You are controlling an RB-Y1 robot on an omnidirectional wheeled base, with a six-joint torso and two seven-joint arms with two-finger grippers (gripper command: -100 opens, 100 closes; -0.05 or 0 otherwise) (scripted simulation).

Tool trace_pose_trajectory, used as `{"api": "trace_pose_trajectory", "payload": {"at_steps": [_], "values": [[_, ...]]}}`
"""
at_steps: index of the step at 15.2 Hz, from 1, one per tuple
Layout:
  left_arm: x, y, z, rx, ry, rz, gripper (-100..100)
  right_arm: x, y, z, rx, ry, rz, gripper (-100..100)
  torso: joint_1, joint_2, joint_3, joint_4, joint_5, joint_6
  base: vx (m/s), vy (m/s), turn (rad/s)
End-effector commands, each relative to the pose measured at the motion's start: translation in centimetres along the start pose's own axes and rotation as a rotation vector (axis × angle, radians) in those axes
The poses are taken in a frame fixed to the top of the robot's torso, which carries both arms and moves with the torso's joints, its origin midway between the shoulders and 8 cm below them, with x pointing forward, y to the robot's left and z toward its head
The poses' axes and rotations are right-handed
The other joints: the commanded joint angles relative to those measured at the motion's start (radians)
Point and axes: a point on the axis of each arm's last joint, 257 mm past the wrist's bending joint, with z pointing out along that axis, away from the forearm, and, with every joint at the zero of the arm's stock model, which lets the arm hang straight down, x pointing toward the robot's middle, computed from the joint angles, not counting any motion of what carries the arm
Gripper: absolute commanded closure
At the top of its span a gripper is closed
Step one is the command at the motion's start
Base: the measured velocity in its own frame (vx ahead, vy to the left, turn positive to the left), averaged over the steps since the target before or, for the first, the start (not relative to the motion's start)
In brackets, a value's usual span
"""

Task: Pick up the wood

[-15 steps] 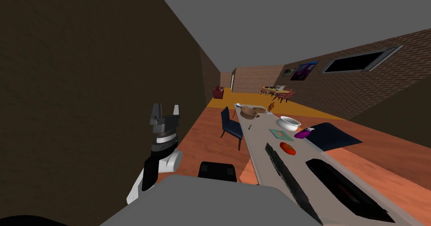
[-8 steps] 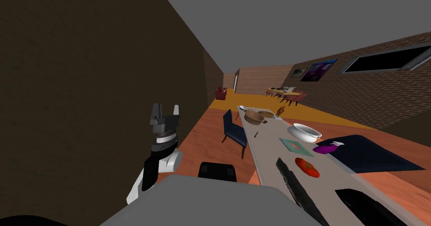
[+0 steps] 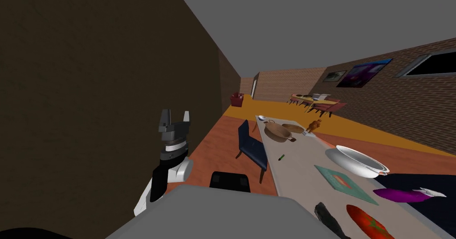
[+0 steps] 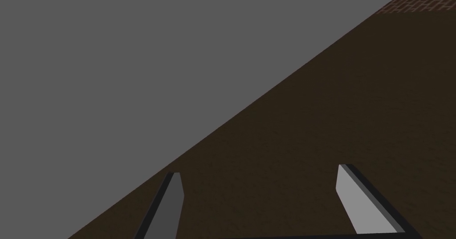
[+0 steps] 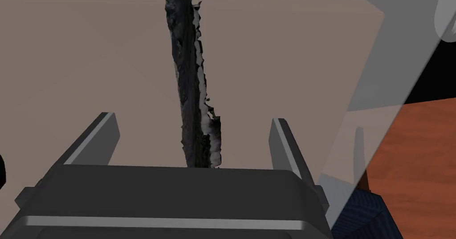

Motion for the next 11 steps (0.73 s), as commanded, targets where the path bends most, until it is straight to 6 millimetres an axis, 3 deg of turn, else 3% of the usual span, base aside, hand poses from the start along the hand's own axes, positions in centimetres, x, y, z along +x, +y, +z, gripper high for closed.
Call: {"api": "trace_pose_trajectory", "payload": {"at_steps": [1, 5, 10, 11], "values": [[0.0, 0.0, 0.0, 0.000, 0.000, 0.000, 0, 0.7, -0.8, -0.3, 0.015, 0.014, -0.008, -100, 0.000, 0.000, 0.000, 0.000, 0.000, 0.000, 0.237, -0.030, 0.131], [0.0, 0.0, 0.0, 0.000, 0.000, 0.000, 0, 1.0, -1.3, -0.4, 0.024, 0.025, -0.017, -100, 0.006, 0.003, 0.002, 0.001, 0.001, 0.001, 0.186, -0.007, 0.073], [0.0, 0.0, 0.0, 0.000, 0.000, 0.000, 0, 1.3, 1.0, 2.3, 0.018, 0.008, 0.002, -100, 0.004, 0.023, 0.013, 0.005, 0.001, 0.002, -0.042, -0.045, 0.049], [0.0, 0.0, 0.0, 0.000, 0.000, 0.000, 0, 1.3, 0.4, 1.8, 0.020, 0.011, 0.000, -100, 0.004, 0.024, 0.014, 0.005, 0.001, 0.002, -0.045, -0.034, 0.021]]}}
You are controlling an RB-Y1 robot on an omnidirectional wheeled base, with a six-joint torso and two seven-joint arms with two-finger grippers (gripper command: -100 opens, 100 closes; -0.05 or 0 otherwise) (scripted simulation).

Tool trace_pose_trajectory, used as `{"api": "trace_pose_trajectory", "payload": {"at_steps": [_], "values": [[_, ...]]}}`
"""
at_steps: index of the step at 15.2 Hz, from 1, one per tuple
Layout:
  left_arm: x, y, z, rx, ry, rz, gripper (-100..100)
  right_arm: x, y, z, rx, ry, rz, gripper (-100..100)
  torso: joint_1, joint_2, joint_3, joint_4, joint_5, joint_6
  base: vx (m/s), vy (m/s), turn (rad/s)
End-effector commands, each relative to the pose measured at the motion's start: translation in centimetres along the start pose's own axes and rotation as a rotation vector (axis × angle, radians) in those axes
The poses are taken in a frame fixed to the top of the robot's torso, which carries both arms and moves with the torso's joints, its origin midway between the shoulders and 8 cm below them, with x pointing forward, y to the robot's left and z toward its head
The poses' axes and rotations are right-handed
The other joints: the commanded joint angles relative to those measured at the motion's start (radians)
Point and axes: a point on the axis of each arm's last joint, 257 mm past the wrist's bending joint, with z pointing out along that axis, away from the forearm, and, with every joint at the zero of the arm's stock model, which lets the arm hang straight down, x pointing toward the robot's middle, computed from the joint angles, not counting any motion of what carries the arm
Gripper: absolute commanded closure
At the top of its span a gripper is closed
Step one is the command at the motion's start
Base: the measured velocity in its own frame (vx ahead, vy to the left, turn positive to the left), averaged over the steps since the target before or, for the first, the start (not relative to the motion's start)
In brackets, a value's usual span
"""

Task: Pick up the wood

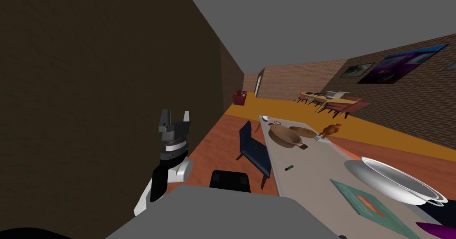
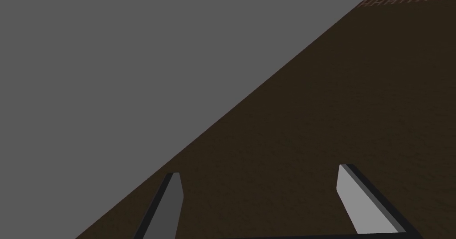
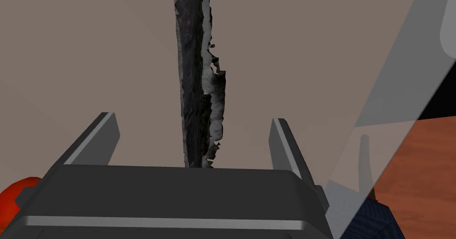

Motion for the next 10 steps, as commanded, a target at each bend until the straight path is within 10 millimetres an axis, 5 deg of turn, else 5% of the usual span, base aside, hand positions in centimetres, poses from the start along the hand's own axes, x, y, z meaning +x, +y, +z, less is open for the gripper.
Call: {"api": "trace_pose_trajectory", "payload": {"at_steps": [1, 10], "values": [[0.0, 0.0, 0.0, 0.000, 0.000, 0.000, 0, 0.0, 0.0, 0.0, 0.000, 0.000, 0.000, 100, 0.000, 0.000, 0.000, 0.000, 0.000, 0.000, -0.015, -0.013, 0.002], [0.0, 0.0, 0.0, 0.000, 0.000, 0.000, 0, -0.2, -1.2, -1.5, 0.004, 0.009, -0.012, 100, 0.007, -0.007, -0.004, -0.002, 0.002, 0.000, 0.020, 0.023, -0.026]]}}
